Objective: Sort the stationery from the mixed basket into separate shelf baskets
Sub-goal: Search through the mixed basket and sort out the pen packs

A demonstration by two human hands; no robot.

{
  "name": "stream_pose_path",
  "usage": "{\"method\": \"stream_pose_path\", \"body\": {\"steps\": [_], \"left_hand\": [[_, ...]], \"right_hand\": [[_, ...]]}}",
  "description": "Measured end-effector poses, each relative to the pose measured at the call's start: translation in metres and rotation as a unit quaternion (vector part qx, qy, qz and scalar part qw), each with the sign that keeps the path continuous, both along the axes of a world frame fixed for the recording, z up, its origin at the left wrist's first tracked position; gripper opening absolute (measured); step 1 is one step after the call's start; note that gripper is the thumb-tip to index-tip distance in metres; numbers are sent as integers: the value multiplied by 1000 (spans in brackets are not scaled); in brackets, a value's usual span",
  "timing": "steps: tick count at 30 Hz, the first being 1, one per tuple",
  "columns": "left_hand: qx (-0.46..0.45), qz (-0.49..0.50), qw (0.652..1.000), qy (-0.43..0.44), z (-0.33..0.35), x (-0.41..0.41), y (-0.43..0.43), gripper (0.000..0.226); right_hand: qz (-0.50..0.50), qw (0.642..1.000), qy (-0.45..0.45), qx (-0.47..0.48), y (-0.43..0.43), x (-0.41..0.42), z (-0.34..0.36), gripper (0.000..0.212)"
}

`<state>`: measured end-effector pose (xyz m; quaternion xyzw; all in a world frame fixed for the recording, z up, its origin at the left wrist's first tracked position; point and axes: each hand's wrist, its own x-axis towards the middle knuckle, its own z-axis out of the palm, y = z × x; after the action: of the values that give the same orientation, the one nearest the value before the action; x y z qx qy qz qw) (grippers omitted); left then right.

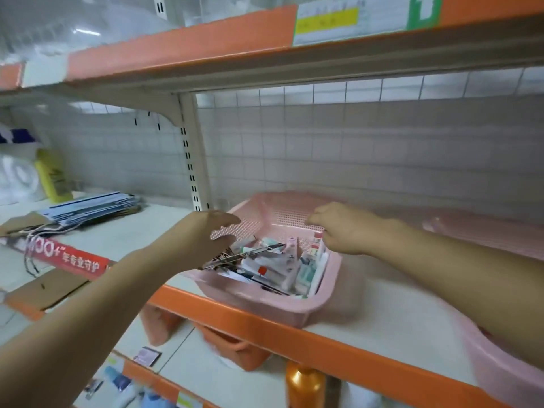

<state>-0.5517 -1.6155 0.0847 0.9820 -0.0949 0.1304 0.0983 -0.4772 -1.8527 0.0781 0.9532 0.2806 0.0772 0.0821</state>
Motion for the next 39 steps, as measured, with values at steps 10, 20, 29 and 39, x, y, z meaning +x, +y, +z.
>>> {"method": "stream_pose_path", "body": {"steps": [10,20,29,39], "left_hand": [[16,-73,973,218,-23,101,-1,48],[88,-168,937,295,-39,147,3,34],[-292,-162,901,277,-56,174,14,27],[-624,-154,714,277,-47,170,24,13]], "right_hand": [[-75,983,165,35,51,47,-32,35],[-210,959,178,70,77,57,-55,24],[-275,904,205,256,80,54,-58,42],[-330,761,140,541,73,57,-45,24]]}}
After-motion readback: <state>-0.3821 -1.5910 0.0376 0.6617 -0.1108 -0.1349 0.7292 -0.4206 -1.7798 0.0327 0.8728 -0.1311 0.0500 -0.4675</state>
